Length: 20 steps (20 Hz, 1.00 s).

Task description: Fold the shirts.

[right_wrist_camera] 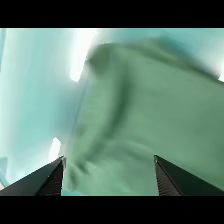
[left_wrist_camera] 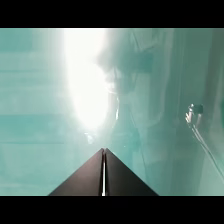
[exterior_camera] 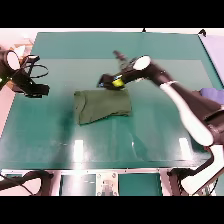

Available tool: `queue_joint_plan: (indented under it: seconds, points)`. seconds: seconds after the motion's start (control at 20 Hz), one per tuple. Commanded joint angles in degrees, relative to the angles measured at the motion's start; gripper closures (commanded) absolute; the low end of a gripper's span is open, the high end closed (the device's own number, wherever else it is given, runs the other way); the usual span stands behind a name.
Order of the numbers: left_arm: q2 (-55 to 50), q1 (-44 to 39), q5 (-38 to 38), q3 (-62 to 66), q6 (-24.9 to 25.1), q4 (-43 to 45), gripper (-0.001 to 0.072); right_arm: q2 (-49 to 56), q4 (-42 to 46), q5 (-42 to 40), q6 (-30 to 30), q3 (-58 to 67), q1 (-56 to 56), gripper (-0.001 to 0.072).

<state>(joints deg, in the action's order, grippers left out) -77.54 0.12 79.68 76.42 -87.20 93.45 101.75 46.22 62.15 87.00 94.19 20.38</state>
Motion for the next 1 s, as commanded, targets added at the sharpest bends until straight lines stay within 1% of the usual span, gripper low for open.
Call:
queue_joint_plan:
  seconds: [0.0,0.15,0.2,0.3,0.5,0.55,0.6,0.65,0.7,0.8,0.95]
  points:
    - [0.28,0.76,-0.26,-0.31,0.31,-0.79,0.0682,-5.33,6.32,10.78,1.75,-4.31,-13.25,0.0104]
    - [0.28,0.76,-0.87,-0.31,0.28,-2.01,0.0682,-7.02,4.61,9.29,1.05,-16.55,-19.08,0.0104]
    - [0.26,0.76,-1.16,-0.31,0.28,-2.86,0.0682,-6.60,1.70,6.73,-0.85,-21.09,-19.19,0.0103]
    - [0.26,0.76,-1.68,-0.31,0.26,-4.44,0.0682,-4.50,-7.76,1.90,-6.47,-27.17,-18.05,0.0104]
    - [0.26,0.76,-2.27,-0.31,0.26,-5.55,0.0682,2.64,-24.59,0.85,-15.52,-27.56,-12.68,0.0104]
    - [0.26,0.76,-2.27,-0.31,0.26,-5.55,0.0682,3.32,-27.06,0.83,-16.41,-26.43,-11.52,0.0115]
    - [0.26,0.76,-2.19,-0.31,0.26,-5.55,0.0682,3.32,-28.22,0.92,-16.61,-24.96,-10.78,0.0397]
    - [0.26,0.76,-2.03,-0.31,0.28,-5.55,0.0682,3.04,-28.22,2.05,-16.81,-22.84,-10.60,0.0641]
    - [0.26,0.76,-2.01,-0.31,0.28,-5.55,0.0682,2.25,-28.15,3.98,-16.81,-20.26,-10.84,0.0693]
    - [0.26,0.76,-1.97,-0.31,0.28,-5.55,0.0682,-1.79,-27.34,6.54,-16.24,-15.39,-13.62,0.0694]
    - [0.26,0.76,-1.64,-0.31,0.28,-5.57,0.0682,-8.92,-22.40,10.23,-8.90,-6.88,-23.89,0.0695]
